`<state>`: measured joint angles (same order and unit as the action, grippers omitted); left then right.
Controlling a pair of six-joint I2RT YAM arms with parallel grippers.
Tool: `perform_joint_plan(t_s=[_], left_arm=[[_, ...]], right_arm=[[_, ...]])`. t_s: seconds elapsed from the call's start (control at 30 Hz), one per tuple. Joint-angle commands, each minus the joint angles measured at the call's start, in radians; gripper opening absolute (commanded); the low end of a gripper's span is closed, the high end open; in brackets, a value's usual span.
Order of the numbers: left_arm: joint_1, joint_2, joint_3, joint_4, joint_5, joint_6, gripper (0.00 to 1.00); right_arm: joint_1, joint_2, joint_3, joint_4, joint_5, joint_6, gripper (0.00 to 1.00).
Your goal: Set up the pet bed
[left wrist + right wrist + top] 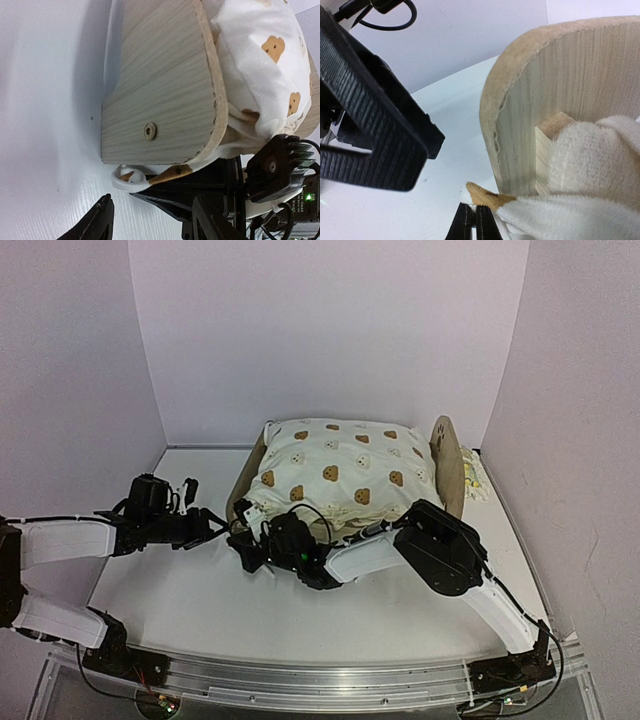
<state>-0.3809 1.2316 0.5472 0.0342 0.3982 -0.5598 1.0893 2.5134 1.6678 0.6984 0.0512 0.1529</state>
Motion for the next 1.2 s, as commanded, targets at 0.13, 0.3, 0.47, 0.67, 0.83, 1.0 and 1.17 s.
perform_joint_plan(t_s=[0.13,0.3,0.47,0.67,0.83,1.0,1.17], left_arm=[[-0.001,-0.049,-0.027,0.054,-0.116,0.010,0.55],[0.001,0.004,-0.009,0.068,-0.192,0.000,0.52],[0.002,0.098,0.027,0.097,-0.182,-0.002,0.49],[0.002,0.126,0.038,0.101,-0.138,0.015,0.46],[0.001,0.104,0.034,0.083,-0.117,0.019,0.43],[0.001,0.067,0.017,0.079,-0.101,0.019,0.41],[0.000,0.064,0.005,0.080,-0.071,0.017,0.40]], right_arm=[[0.004,-0.011,0.023,0.078,-0.040,-0.013,0.00],[0.004,-0.002,0.025,0.077,-0.011,-0.046,0.00],[0.002,0.009,0.035,0.075,-0.001,-0.077,0.00],[0.002,0.043,0.070,0.076,0.021,-0.113,0.00],[0.004,0.075,0.089,0.106,0.088,-0.130,0.00],[0.014,0.081,0.074,0.137,0.160,-0.189,0.00],[0.020,0.098,0.072,0.192,0.211,-0.223,0.00]])
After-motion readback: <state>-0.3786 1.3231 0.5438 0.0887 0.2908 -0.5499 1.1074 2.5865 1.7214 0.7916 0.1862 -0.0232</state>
